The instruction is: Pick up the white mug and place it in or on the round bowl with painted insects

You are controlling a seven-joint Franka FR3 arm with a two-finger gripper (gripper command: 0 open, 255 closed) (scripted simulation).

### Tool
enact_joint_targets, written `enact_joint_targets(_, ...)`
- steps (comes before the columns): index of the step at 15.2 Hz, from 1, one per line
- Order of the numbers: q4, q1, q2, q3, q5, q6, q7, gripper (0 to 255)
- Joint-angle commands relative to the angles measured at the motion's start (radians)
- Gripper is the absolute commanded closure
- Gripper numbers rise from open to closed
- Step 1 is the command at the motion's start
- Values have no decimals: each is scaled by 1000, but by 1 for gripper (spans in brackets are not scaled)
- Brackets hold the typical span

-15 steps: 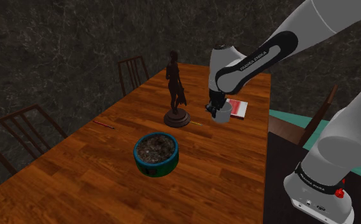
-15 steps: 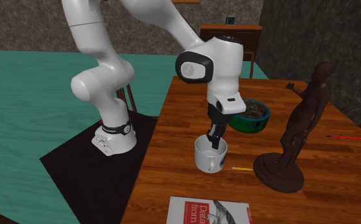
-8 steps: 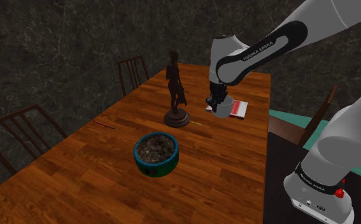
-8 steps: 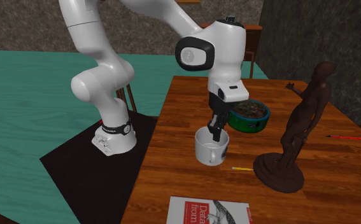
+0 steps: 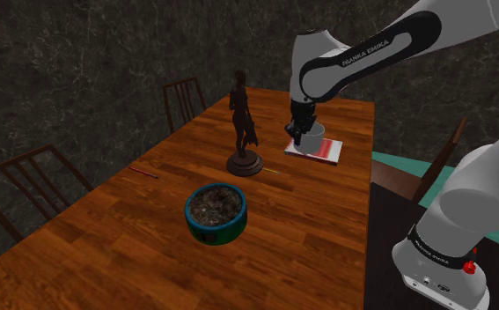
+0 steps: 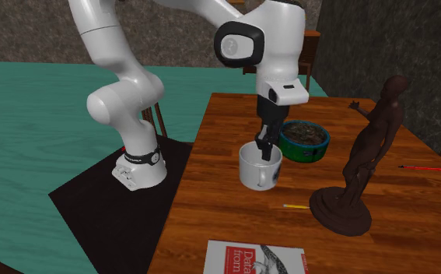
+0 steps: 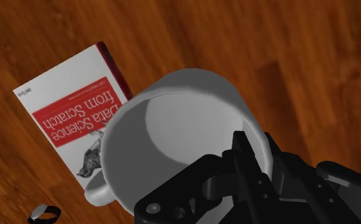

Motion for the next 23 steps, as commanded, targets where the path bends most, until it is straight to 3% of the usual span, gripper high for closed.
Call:
enact_joint_targets(1,20,0,-10,-2,1,-30,-3,255)
enact_joint_targets(5,50,1,-29,-4,4,-79,-8,255)
enact_joint_targets(14,197,82,100,146,8,-105,223,255)
enact_joint_targets(23,435,164,306,268,-62,-160,462,255)
